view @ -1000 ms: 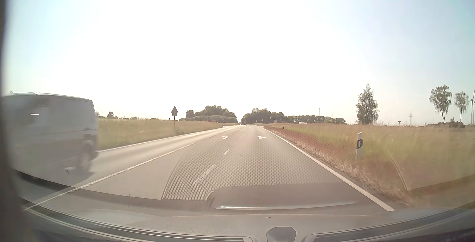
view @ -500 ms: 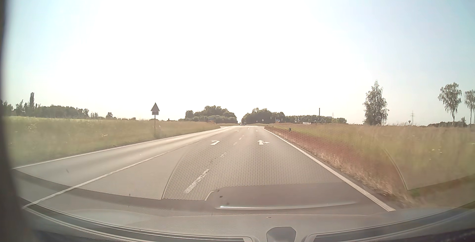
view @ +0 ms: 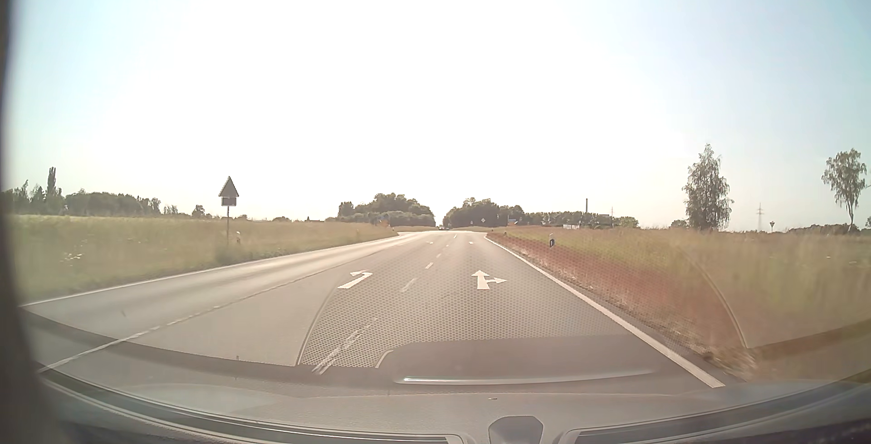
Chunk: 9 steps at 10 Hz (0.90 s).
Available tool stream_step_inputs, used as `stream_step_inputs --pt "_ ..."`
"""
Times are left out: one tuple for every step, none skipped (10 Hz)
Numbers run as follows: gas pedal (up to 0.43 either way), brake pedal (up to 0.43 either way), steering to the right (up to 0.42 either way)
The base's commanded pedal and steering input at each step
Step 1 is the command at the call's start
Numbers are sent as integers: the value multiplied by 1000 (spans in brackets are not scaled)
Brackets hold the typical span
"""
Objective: Follow the waypoints while adhering to traffic rules and regulations
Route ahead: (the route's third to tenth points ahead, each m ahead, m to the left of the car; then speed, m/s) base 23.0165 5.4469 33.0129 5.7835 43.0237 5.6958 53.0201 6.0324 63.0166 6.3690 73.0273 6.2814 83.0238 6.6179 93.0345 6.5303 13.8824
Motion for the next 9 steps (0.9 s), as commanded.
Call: stream_step_inputs --pt "197 6 3" --pt "197 6 3" --pt "197 6 3" --pt "197 6 3" --pt "197 6 3" --pt "197 6 3" --pt "197 6 3" --pt "209 6 3" --pt "209 6 3"
